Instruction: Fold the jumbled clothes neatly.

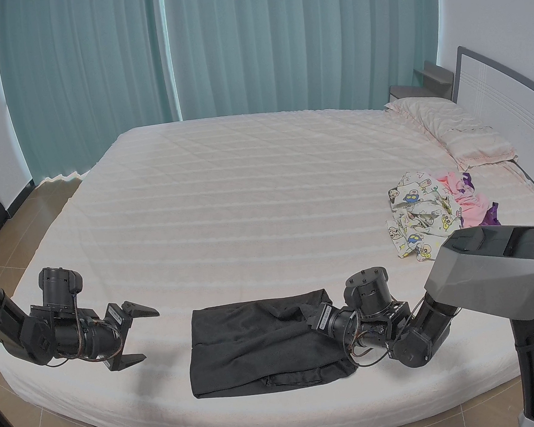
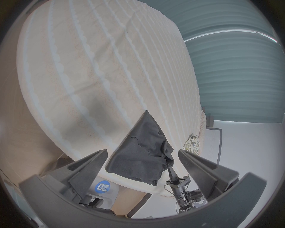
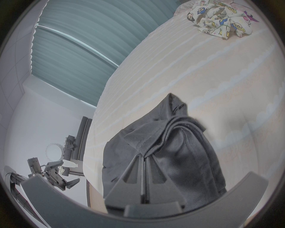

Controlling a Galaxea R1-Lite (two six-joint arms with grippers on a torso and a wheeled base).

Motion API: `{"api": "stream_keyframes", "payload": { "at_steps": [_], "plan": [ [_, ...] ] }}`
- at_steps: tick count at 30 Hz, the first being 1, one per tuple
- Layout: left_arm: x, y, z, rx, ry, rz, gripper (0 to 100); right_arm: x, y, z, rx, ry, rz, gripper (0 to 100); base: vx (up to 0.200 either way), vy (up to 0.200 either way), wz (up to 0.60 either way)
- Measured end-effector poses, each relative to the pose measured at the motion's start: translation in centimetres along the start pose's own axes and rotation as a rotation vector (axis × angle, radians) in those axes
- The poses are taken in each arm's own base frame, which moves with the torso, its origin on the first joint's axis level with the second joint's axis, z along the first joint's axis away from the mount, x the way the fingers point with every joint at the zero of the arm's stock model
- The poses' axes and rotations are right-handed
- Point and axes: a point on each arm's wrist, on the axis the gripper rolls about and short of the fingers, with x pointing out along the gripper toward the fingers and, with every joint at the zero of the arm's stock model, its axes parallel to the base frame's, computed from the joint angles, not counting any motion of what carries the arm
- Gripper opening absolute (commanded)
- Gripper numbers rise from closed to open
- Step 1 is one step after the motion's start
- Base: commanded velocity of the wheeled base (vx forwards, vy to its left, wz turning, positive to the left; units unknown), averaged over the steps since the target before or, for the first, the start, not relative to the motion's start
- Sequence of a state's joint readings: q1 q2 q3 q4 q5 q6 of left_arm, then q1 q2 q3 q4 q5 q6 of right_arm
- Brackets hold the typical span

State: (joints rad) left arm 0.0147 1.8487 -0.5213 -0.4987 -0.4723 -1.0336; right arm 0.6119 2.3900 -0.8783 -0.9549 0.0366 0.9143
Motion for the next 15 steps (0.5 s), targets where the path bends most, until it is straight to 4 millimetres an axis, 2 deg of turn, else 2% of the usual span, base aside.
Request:
{"api": "stream_keyframes", "payload": {
  "at_steps": [10,15],
  "plan": [
    [0.1,0.2,-0.1,-0.001,0.004,0.008,100,1.0,0.1,3.2,0.031,-0.057,-0.006,0,0.0,0.0,0.0],
    [0.3,0.3,-0.1,-0.004,0.006,0.014,100,1.7,-0.5,4.8,0.053,-0.068,-0.042,0,0.0,0.0,0.0]
  ]
}}
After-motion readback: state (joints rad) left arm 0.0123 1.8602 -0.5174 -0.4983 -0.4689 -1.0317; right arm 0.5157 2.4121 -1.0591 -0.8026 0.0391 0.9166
